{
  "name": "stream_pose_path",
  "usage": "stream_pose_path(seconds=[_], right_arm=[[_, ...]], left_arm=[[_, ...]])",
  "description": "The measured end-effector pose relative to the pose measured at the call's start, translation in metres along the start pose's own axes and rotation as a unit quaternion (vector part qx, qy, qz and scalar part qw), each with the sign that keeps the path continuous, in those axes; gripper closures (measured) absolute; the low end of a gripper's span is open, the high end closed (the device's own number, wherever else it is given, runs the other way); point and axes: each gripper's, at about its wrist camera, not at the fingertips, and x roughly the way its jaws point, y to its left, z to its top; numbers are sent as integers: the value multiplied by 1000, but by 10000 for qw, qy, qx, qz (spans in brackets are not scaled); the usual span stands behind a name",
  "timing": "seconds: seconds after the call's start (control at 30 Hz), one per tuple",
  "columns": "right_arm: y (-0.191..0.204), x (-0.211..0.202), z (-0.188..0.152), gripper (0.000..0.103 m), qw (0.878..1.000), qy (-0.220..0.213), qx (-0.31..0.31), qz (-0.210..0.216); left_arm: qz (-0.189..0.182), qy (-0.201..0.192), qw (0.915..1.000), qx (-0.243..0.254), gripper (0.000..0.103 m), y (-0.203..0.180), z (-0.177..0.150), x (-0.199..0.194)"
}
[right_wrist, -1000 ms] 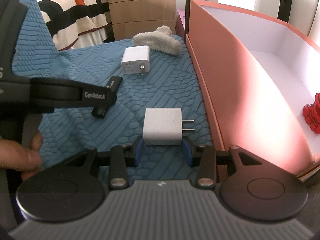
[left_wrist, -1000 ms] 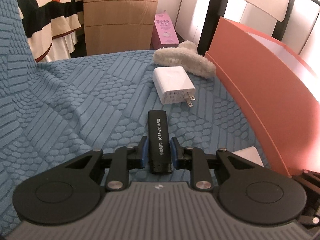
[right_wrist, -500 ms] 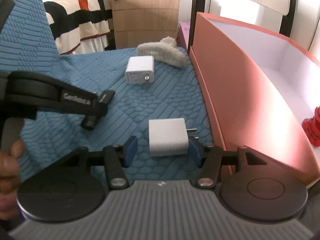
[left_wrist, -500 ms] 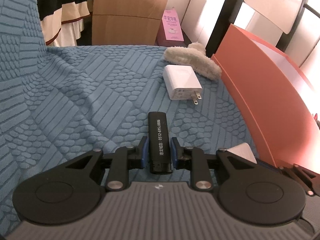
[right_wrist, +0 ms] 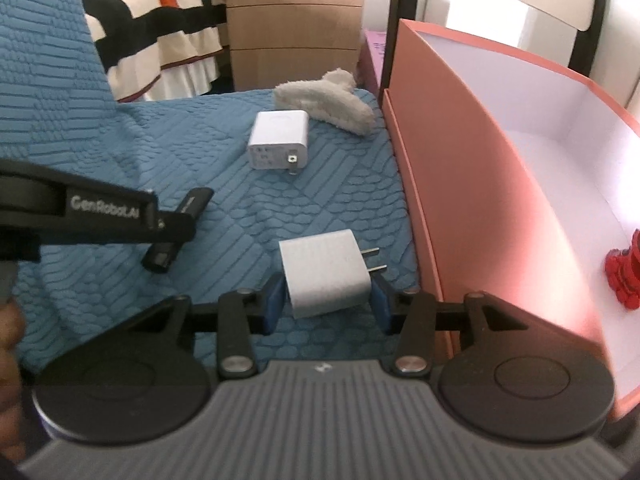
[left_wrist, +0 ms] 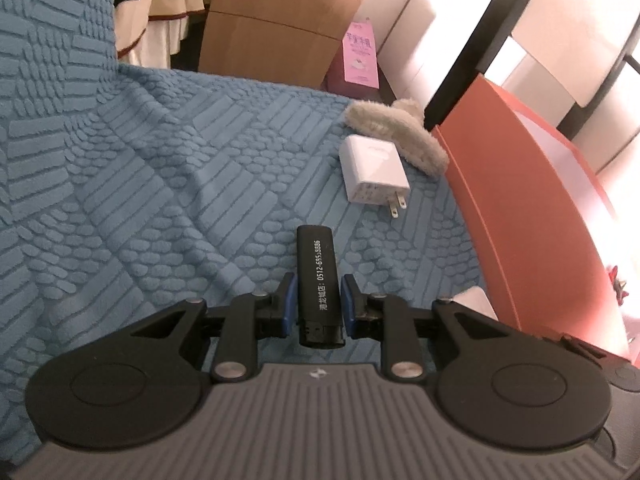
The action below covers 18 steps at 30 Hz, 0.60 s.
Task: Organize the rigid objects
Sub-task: 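Lift the charger toward the pink box with the right gripper while the left gripper lifts the USB stick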
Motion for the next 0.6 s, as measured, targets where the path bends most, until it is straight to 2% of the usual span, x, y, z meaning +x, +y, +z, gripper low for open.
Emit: stream_pose_path(seconds=[0.1, 0.2, 0.3, 0.6], right_arm=[[-1, -9, 5, 55, 9998, 17, -17, 216], [-3, -21, 10, 55, 9991, -14, -1, 422], [-3, -30, 11, 55, 9984, 4, -19, 564], [-4, -59, 17, 55, 9970, -198, -173, 733]], left_arm=[[-13, -74, 10000, -62, 76, -2, 1, -7], [60, 14, 10000, -67, 76, -3, -4, -9], [-63, 36, 9997, -213, 76, -3, -7, -13], [-45, -304, 9994, 174, 76, -29, 4, -48]])
